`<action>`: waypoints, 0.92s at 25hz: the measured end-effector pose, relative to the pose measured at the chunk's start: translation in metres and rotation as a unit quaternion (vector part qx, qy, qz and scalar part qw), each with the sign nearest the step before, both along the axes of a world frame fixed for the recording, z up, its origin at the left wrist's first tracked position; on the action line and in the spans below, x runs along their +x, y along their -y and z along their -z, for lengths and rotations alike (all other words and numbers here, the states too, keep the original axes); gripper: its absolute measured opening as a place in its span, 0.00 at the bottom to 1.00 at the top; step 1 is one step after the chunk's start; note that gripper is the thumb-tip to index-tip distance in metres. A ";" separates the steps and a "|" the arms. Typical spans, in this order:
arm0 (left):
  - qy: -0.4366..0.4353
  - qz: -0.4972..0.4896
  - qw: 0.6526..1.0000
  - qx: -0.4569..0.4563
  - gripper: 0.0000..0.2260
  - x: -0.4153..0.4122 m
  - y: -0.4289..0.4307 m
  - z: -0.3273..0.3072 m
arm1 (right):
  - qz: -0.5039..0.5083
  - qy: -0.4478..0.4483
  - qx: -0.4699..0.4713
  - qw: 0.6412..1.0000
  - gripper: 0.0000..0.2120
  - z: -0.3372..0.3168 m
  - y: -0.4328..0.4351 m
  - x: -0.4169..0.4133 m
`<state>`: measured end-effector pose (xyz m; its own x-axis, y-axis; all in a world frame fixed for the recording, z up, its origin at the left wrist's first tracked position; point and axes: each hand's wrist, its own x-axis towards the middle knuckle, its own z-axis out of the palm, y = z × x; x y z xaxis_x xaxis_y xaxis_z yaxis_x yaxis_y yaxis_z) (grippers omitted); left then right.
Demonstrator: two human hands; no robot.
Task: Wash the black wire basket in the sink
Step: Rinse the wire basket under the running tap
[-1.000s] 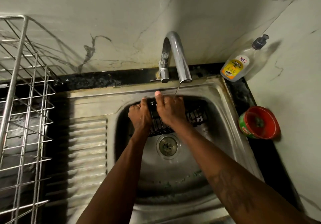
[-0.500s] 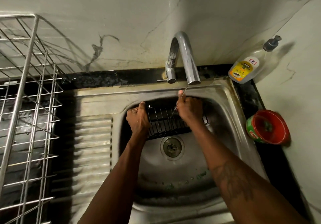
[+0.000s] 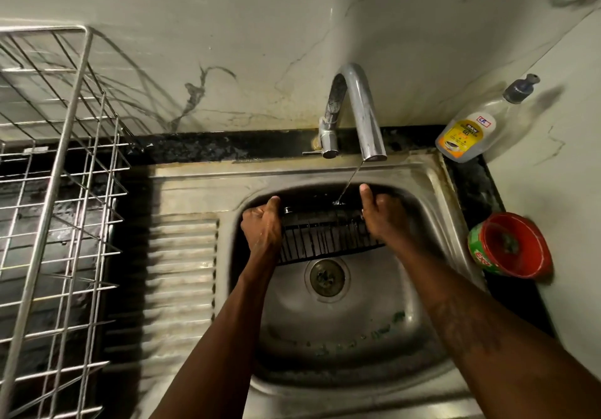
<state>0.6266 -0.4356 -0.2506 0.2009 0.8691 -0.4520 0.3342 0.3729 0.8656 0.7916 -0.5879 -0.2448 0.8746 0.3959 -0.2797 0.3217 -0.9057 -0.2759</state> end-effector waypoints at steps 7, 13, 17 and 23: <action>-0.002 -0.018 1.000 -0.022 0.17 0.015 0.004 0.004 | -0.153 0.056 0.055 0.985 0.38 -0.023 -0.058 -0.069; 0.036 0.000 0.999 -0.025 0.11 -0.002 0.000 0.008 | -0.170 0.048 0.020 0.984 0.36 -0.022 -0.028 -0.035; 0.081 0.045 0.995 -0.022 0.12 -0.007 0.010 0.021 | -0.134 0.077 -0.088 0.984 0.34 -0.021 0.002 -0.007; -0.144 0.320 0.897 0.267 0.27 0.015 0.002 0.003 | -0.136 0.137 -0.089 0.977 0.30 -0.041 -0.024 -0.029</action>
<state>0.6419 -0.4372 -0.2537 0.6782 0.7251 -0.1197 0.5713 -0.4177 0.7065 0.7627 -0.5643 -0.2039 0.7956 0.5907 -0.1342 0.5970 -0.8022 0.0080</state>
